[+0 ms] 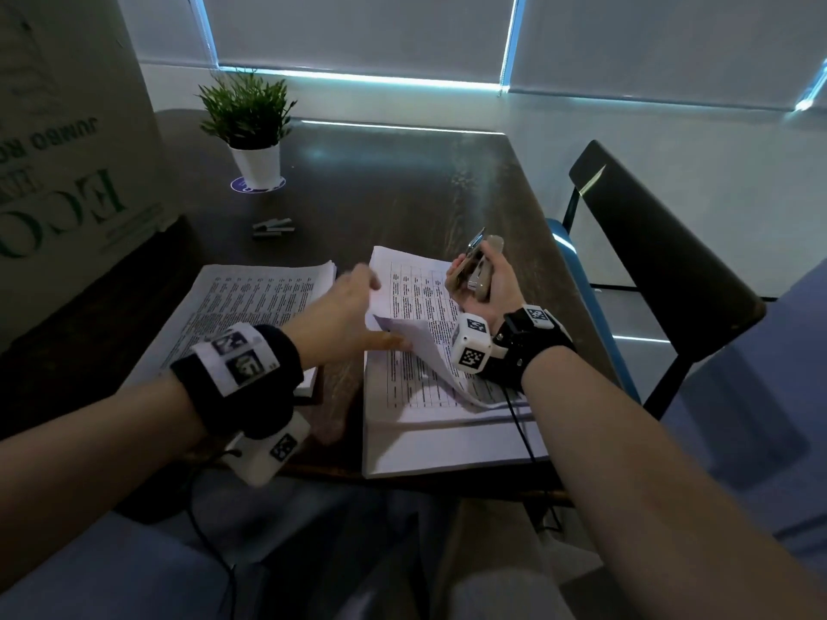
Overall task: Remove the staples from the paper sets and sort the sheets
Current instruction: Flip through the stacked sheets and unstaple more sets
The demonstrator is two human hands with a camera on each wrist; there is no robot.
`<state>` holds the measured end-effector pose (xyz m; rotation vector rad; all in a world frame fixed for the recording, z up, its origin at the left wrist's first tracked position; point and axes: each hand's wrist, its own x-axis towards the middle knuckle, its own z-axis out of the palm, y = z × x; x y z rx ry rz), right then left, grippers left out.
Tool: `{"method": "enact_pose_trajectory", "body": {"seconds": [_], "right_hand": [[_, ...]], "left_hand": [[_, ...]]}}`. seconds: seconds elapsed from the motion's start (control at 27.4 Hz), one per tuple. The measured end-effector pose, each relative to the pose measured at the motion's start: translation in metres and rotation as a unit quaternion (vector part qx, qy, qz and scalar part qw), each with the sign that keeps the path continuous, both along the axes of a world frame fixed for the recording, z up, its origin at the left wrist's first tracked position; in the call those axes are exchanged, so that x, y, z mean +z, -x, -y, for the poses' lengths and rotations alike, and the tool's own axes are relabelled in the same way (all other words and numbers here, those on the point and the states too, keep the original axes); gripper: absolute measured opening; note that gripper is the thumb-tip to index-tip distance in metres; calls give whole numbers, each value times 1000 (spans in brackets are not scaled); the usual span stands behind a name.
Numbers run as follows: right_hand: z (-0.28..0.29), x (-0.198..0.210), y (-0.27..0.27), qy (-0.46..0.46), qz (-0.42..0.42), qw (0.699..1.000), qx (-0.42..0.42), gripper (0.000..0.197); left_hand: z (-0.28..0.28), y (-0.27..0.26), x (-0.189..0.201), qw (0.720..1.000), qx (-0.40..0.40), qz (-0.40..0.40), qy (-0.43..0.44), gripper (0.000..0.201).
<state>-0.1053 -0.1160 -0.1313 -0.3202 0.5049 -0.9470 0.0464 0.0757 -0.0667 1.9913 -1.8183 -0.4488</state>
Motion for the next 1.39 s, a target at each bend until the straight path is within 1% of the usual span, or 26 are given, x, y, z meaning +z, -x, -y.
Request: {"method": "enact_pose_trajectory", "body": {"seconds": [0.04,0.07,0.11,0.15,0.18,0.22,0.26,0.29,0.37,0.4,0.44,0.48,0.58,0.66,0.69,0.8,1.02,1.06,1.17,1.32,1.39], "right_hand": [[-1,0,1,4,-2,1000,4,29],[-3,-1,3,8,-7,1000,10,29],[-4,-1,3,14,-12,1000,17,29],[-5,0,3,20,-18,999,23,28],[-6,2,3,26,-20,999,26,28],[-6,3,4,28,-25,999,24,28],[-6,4,4,29,-28,999,23,28],[-7,4,4,31,-33,999,21,27],[-8,3,2,42,-42,998,18,29],[-8,1,0,50,-55,997,16,37],[-9,2,0,65,-71,995,7,47],[-9,2,0,86,-81,993,4,52],[-12,8,0,147,-95,984,21,49],[-14,7,-2,178,-125,975,42,58],[-14,7,-4,185,-138,972,50,58],[-16,7,-3,181,-151,971,36,42],[-21,10,-1,187,-173,967,13,20],[-21,10,-2,187,-175,967,11,21],[-21,12,0,184,-181,966,9,30],[-23,13,1,163,-160,974,2,21],[-24,16,3,153,-152,976,4,17]], "left_hand": [[3,3,-3,989,26,-133,-59,75],[8,6,-8,956,38,-274,-101,78],[14,8,-12,908,58,-399,-114,75],[23,8,-16,856,79,-497,-115,68],[33,9,-16,814,90,-563,-110,59],[42,10,-14,797,91,-588,-99,49],[50,12,-12,801,90,-587,-82,44],[56,15,-11,828,87,-551,-54,45],[60,26,-4,907,42,-419,-16,61],[61,29,-5,937,11,-350,-5,66],[63,29,-8,951,-14,-307,-6,70],[65,27,-12,957,-27,-289,-13,73],[69,21,-18,966,-39,-253,-29,85],[71,22,-19,971,-41,-232,-33,88],[71,23,-18,973,-39,-224,-34,88],[72,26,-20,974,-37,-218,-43,88],[72,26,-20,976,-29,-214,-39,88],[72,25,-20,975,-31,-215,-38,89],[70,26,-19,971,-36,-235,-39,90],[72,26,-22,968,-37,-246,-43,89],[73,25,-24,970,-36,-238,-31,94]]}}
